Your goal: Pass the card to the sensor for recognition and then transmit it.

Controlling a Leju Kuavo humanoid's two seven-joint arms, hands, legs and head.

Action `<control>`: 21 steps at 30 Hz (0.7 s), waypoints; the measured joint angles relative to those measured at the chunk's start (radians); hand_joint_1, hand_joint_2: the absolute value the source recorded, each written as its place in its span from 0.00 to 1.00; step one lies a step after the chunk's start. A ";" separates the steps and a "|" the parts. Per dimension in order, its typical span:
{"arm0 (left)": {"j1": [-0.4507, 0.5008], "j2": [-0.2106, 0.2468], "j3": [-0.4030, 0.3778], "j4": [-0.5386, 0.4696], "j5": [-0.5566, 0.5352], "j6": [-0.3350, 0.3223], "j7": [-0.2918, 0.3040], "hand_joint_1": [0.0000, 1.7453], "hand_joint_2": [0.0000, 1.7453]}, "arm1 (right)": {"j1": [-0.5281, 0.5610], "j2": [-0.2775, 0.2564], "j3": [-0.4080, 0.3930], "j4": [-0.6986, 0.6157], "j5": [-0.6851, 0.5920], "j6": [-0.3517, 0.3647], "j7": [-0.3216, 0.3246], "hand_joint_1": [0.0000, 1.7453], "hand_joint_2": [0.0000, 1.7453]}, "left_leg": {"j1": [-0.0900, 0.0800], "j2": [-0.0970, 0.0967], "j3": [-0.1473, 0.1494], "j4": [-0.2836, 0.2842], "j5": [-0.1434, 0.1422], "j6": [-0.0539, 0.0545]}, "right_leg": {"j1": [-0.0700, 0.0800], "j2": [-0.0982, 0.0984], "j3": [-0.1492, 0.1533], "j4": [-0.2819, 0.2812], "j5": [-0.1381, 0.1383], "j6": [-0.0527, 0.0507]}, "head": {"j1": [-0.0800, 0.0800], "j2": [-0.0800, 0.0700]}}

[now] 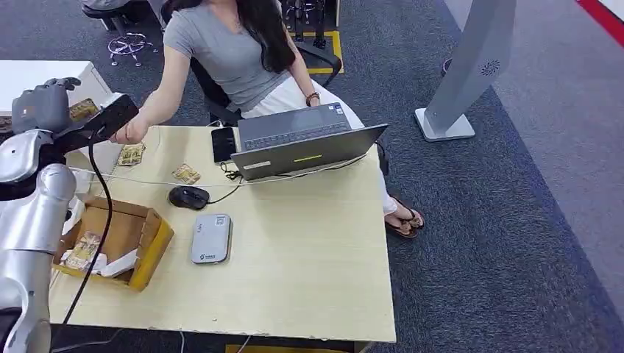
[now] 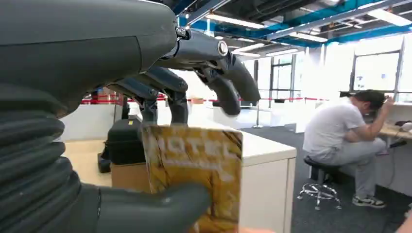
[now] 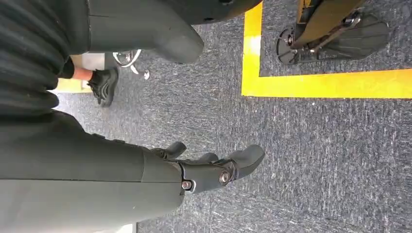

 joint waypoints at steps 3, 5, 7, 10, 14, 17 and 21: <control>0.044 -0.002 0.000 -0.044 0.008 0.037 -0.026 0.00 1.00 | 0.000 0.000 0.000 0.000 -0.002 -0.002 0.000 0.00 1.00 | 0.000 0.000 0.000 0.000 0.000 0.000 | 0.000 0.000 0.000 0.000 0.000 0.000 | 0.000 0.000; 0.064 -0.002 0.000 -0.064 0.010 0.041 -0.026 0.00 1.00 | 0.000 0.000 0.000 0.000 -0.002 -0.002 0.000 0.00 1.00 | 0.000 0.000 0.000 0.000 0.000 0.000 | 0.000 0.000 0.000 0.000 0.000 0.000 | 0.000 0.000; 0.130 -0.002 0.010 -0.118 0.079 0.123 -0.109 0.00 1.00 | 0.000 0.002 -0.001 0.000 -0.010 -0.004 0.000 0.00 1.00 | -0.001 0.002 0.000 -0.002 -0.001 -0.001 | -0.001 0.002 0.001 0.000 0.000 0.000 | 0.002 0.000; 0.366 -0.025 0.060 -0.322 0.208 0.374 -0.333 0.00 1.00 | 0.008 0.008 -0.006 0.001 -0.022 -0.019 0.005 0.00 1.00 | -0.004 0.011 0.006 -0.003 -0.005 0.001 | -0.005 0.011 0.002 0.000 -0.003 0.002 | -0.003 0.000; 0.644 -0.064 0.112 -0.529 0.282 0.440 -0.466 0.00 1.00 | 0.018 0.013 -0.028 0.001 -0.045 -0.023 0.006 0.00 0.00 | -0.004 0.012 0.005 -0.003 -0.009 0.002 | -0.005 0.012 0.000 -0.001 -0.006 0.003 | -0.003 0.000; 0.791 -0.088 0.150 -0.641 0.333 0.470 -0.536 0.00 1.00 | 0.020 0.014 -0.047 0.001 -0.058 -0.024 0.002 0.00 0.00 | -0.004 0.011 0.004 -0.003 -0.011 0.003 | -0.005 0.011 0.001 -0.001 -0.007 0.004 | -0.003 0.000; 0.946 -0.122 0.208 -0.761 0.424 0.512 -0.646 0.00 1.00 | 0.020 0.019 -0.073 0.001 -0.082 -0.035 -0.007 0.00 0.00 | -0.004 0.011 0.004 -0.003 -0.011 0.003 | -0.005 0.011 0.001 -0.001 -0.008 0.003 | -0.003 0.000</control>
